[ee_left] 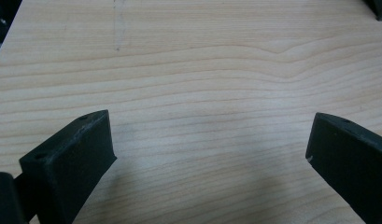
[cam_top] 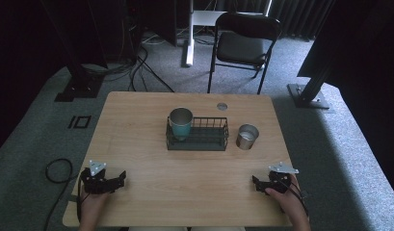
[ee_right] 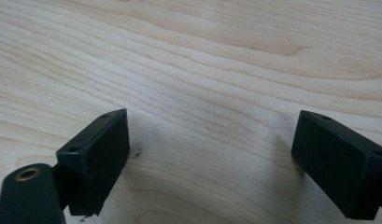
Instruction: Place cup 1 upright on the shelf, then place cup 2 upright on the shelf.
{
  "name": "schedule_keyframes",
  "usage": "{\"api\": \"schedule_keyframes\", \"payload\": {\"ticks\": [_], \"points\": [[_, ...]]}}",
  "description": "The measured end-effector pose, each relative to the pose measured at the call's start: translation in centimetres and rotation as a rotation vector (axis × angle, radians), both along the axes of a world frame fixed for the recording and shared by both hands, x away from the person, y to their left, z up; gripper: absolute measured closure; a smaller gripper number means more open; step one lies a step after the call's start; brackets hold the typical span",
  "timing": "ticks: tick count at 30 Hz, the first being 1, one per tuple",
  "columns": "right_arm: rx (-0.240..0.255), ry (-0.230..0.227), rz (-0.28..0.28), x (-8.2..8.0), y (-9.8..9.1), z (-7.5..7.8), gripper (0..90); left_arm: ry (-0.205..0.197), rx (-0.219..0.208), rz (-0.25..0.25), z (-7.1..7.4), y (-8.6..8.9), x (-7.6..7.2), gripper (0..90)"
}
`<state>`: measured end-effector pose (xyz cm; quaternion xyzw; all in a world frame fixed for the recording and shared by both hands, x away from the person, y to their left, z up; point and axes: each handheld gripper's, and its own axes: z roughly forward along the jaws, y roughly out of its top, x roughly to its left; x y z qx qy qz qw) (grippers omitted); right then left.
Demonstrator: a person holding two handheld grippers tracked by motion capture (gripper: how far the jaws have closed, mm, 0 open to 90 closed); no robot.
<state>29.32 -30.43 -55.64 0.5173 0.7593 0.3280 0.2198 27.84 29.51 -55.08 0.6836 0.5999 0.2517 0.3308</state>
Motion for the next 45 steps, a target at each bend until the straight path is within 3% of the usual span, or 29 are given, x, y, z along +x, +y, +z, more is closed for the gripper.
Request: {"api": "schedule_keyframes", "payload": {"ticks": [4, 7, 38, 42, 45], "points": [[0.0, 0.0, 0.0, 0.0, 0.0, 0.0, 11.1, 0.037, 0.021, 0.022, -0.12, -0.02, 0.32, 1.7], [0.0, 0.001, 0.001, 0.0, -0.01, 0.0, 11.1, 0.077, 0.084, 0.026, -0.26, -0.35, 0.56, 1.7], [0.0, 0.003, 0.0, 0.01, 0.01, 0.04, 11.1, 0.086, 0.071, 0.01, -0.29, -0.06, 0.71, 2.2], [0.032, 0.002, -0.01, 0.22, 0.1, 0.09, 11.1, 0.086, 0.071, 0.01, -0.28, -0.06, 0.72, 2.2], [0.026, 0.001, -0.004, 0.32, 0.31, 0.15, 11.1, 0.086, 0.071, 0.009, -0.28, -0.06, 0.71, 2.2]]}}
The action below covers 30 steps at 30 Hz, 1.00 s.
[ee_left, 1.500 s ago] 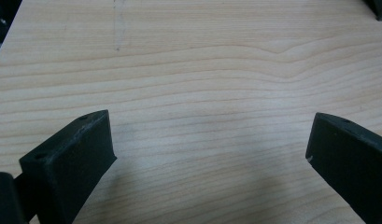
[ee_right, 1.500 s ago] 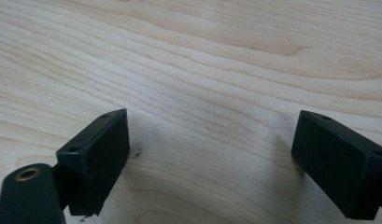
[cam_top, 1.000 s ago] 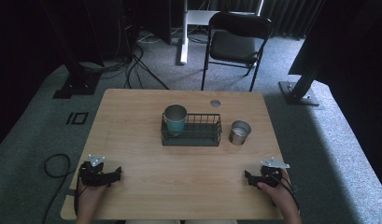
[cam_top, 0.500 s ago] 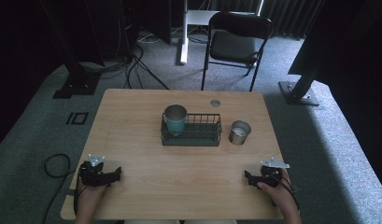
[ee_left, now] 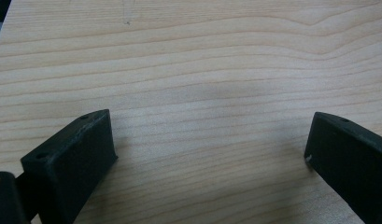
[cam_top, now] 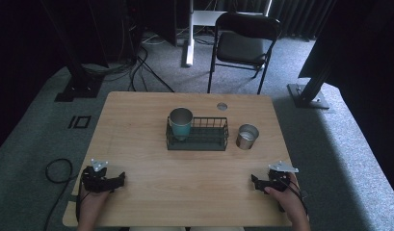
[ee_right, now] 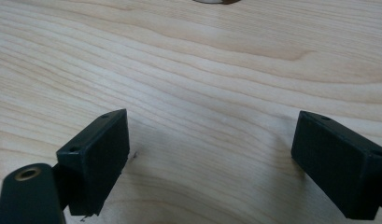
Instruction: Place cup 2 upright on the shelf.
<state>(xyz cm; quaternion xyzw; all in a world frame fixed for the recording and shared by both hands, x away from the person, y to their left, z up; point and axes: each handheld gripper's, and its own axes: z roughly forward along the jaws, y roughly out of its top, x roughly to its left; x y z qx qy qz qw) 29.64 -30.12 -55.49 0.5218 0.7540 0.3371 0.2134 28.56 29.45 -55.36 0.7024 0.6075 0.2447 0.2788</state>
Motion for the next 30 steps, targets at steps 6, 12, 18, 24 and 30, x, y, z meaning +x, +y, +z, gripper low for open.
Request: {"api": "schedule_keyframes", "payload": {"ticks": [6, 12, 18, 24, 30], "points": [[-0.001, -0.02, 0.014, 0.5, 0.4, 0.8, 11.1, 0.001, 0.0, 0.0, 0.0, 0.0, 0.0, 2.1], [0.028, -0.058, 0.008, 0.9, 0.3, 1.6, 11.1, 0.0, 0.0, 0.003, 0.0, 0.0, 0.0, 2.1], [0.035, -0.089, 0.006, 1.2, 0.7, 2.2, 11.1, -0.001, 0.0, 0.003, 0.0, 0.0, 0.0, 2.1], [0.046, -0.106, 0.001, 1.6, 1.0, 2.3, 11.2, -0.001, 0.001, 0.003, 0.0, 0.0, 0.0, 2.1], [0.039, -0.137, -0.005, 2.1, 1.3, 2.3, 11.2, -0.001, 0.0, 0.003, 0.0, -0.1, 0.0, 2.2]]}}
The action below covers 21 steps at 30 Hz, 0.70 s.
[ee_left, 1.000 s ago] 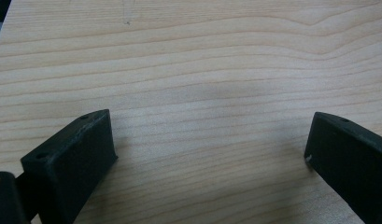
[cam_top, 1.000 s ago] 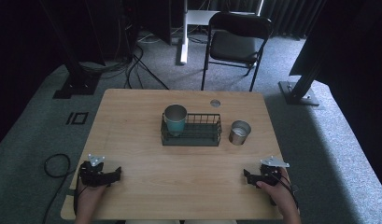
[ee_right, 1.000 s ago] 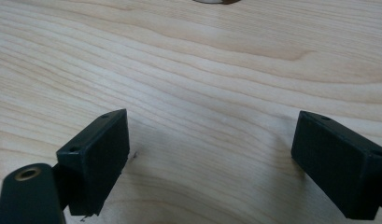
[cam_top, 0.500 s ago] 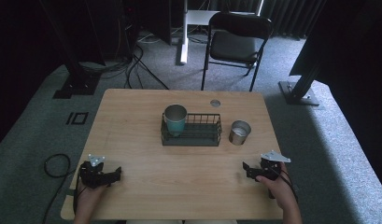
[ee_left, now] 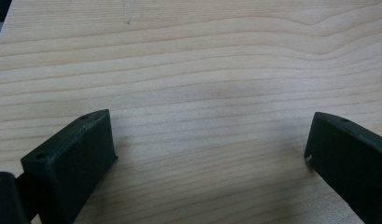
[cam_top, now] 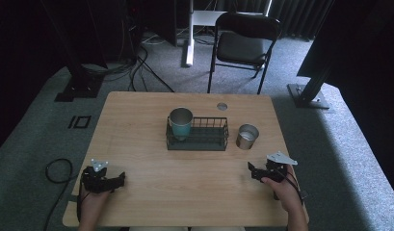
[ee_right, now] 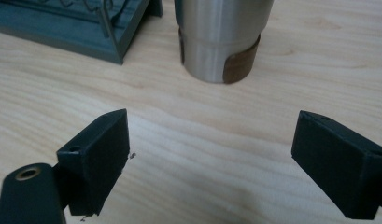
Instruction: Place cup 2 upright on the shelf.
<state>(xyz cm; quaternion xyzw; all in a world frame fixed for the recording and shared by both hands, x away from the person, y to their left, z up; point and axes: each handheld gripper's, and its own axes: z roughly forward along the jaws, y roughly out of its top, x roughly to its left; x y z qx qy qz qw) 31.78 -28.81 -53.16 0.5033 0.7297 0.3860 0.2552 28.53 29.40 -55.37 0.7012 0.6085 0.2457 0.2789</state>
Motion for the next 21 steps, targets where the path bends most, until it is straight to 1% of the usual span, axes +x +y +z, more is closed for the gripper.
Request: {"api": "schedule_keyframes", "payload": {"ticks": [12, 19, 21], "points": [[0.002, -0.048, -0.007, 1.8, 0.2, 1.3, 11.2, 0.0, 0.001, 0.0, 0.0, 0.0, 0.0, 2.2], [0.001, -0.055, -0.001, 2.7, 0.5, 1.8, 11.2, 0.0, 0.0, -0.001, 0.0, 0.0, 0.0, 2.2], [0.01, -0.055, -0.003, 2.9, 0.5, 1.9, 11.2, 0.0, 0.0, -0.001, 0.0, 0.0, 0.0, 2.2]]}}
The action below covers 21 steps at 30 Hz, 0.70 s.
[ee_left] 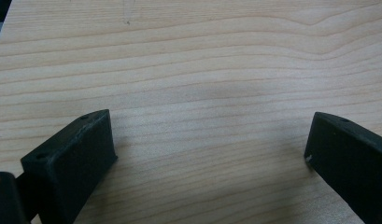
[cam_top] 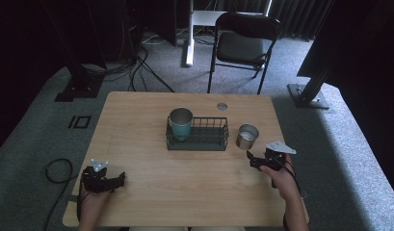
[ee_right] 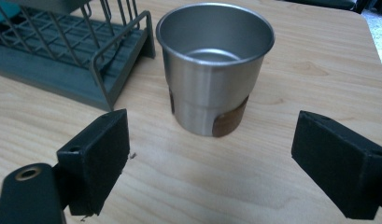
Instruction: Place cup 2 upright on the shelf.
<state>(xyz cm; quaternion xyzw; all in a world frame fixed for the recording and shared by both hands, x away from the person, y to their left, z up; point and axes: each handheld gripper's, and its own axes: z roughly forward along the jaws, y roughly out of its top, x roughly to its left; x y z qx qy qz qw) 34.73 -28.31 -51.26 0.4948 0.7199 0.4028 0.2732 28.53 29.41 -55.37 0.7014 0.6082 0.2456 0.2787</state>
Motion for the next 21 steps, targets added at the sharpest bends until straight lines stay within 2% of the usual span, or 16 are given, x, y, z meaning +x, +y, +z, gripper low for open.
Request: {"api": "schedule_keyframes", "payload": {"ticks": [7, 12, 21], "points": [[-0.006, -0.011, -0.01, 0.9, -0.1, 0.1, 11.2, 0.0, 0.0, 0.0, 0.0, 0.0, 0.0, 2.2], [0.011, -0.012, -0.003, 1.4, 0.0, 0.0, 11.2, 0.0, 0.0, 0.0, 0.0, 0.0, 0.0, 2.2], [-0.008, -0.016, 0.007, 2.6, 0.7, 0.2, 11.2, 0.0, 0.0, 0.0, 0.0, 0.0, 0.0, 2.2]]}}
